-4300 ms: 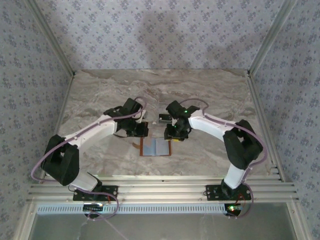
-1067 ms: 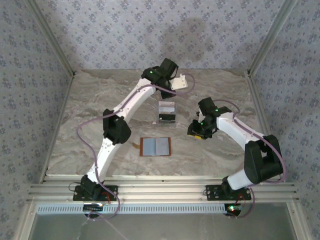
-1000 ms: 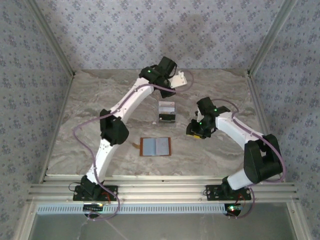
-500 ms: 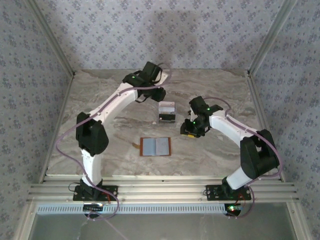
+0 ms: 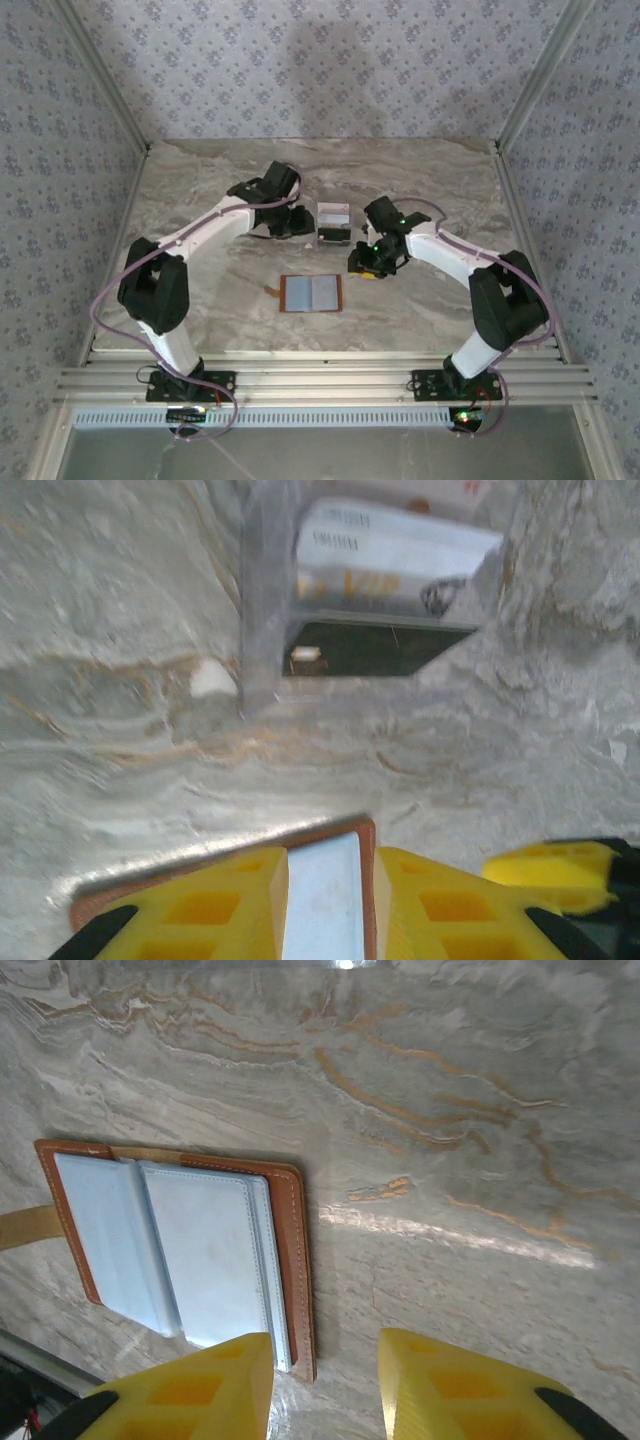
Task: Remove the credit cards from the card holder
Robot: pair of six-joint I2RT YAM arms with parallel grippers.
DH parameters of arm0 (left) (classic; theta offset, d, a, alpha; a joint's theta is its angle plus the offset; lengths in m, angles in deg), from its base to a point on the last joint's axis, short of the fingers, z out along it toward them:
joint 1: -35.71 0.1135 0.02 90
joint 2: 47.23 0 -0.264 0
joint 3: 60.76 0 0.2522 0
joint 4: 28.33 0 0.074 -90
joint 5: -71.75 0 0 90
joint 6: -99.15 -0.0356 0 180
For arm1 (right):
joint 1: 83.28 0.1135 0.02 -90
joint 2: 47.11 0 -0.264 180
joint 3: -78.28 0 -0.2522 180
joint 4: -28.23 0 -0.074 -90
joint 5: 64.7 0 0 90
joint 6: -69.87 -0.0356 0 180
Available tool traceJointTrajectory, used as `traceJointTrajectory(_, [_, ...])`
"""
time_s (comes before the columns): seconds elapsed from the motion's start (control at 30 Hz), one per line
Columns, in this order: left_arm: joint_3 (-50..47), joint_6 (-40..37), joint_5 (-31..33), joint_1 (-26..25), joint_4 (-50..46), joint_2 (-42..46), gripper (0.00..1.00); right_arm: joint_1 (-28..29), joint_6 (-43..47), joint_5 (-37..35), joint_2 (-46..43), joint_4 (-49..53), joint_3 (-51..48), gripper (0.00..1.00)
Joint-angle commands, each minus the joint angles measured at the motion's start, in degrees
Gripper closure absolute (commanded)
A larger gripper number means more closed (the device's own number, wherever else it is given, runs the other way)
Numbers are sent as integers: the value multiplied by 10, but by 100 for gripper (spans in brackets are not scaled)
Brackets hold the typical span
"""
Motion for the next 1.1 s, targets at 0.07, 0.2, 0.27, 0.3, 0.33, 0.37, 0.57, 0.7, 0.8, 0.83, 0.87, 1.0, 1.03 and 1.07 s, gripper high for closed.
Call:
traceJointTrajectory(0.07, [-37, 32, -3, -48, 23, 41, 73, 18, -14, 31, 37, -37, 10, 73])
traceJointTrajectory(0.2, [-69, 53, -13, -64, 55, 46, 74, 30, -14, 44, 64, -50, 14, 80])
traceJointTrajectory(0.27, [-89, 66, -22, -66, 77, 50, 74, 34, -14, 46, 73, -58, 15, 82])
traceJointTrajectory(0.3, [-95, 71, -20, -66, 79, 52, 74, 35, -14, 49, 76, -60, 15, 83])
traceJointTrajectory(0.33, [-103, 76, -21, -66, 84, 52, 75, 37, -14, 51, 81, -61, 17, 85])
traceJointTrajectory(0.37, [-109, 81, -21, -66, 88, 54, 75, 39, -14, 52, 85, -62, 19, 85])
traceJointTrajectory(0.57, [-134, 105, -29, -67, 98, 45, 84, 41, -14, 48, 101, -71, 13, 88])
traceJointTrajectory(0.7, [-146, 122, -50, -71, 118, 33, 88, 41, -28, 51, 112, -80, 8, 88])
traceJointTrajectory(0.8, [-149, 129, -55, -83, 126, 22, 90, 40, -29, 49, 116, -85, 1, 89])
traceJointTrajectory(0.83, [-149, 133, -57, -87, 127, 18, 91, 39, -30, 49, 117, -87, -2, 89])
traceJointTrajectory(0.87, [-149, 137, -58, -91, 128, 13, 92, 39, -30, 48, 118, -89, -5, 89])
traceJointTrajectory(1.0, [-149, 152, -60, -102, 119, -7, 96, 39, -32, 45, 118, -90, -11, 89])
traceJointTrajectory(1.03, [-150, 154, -63, -104, 118, -12, 97, 39, -32, 44, 118, -90, -12, 89])
traceJointTrajectory(1.07, [-150, 158, -65, -107, 118, -16, 98, 39, -33, 44, 117, -91, -13, 89])
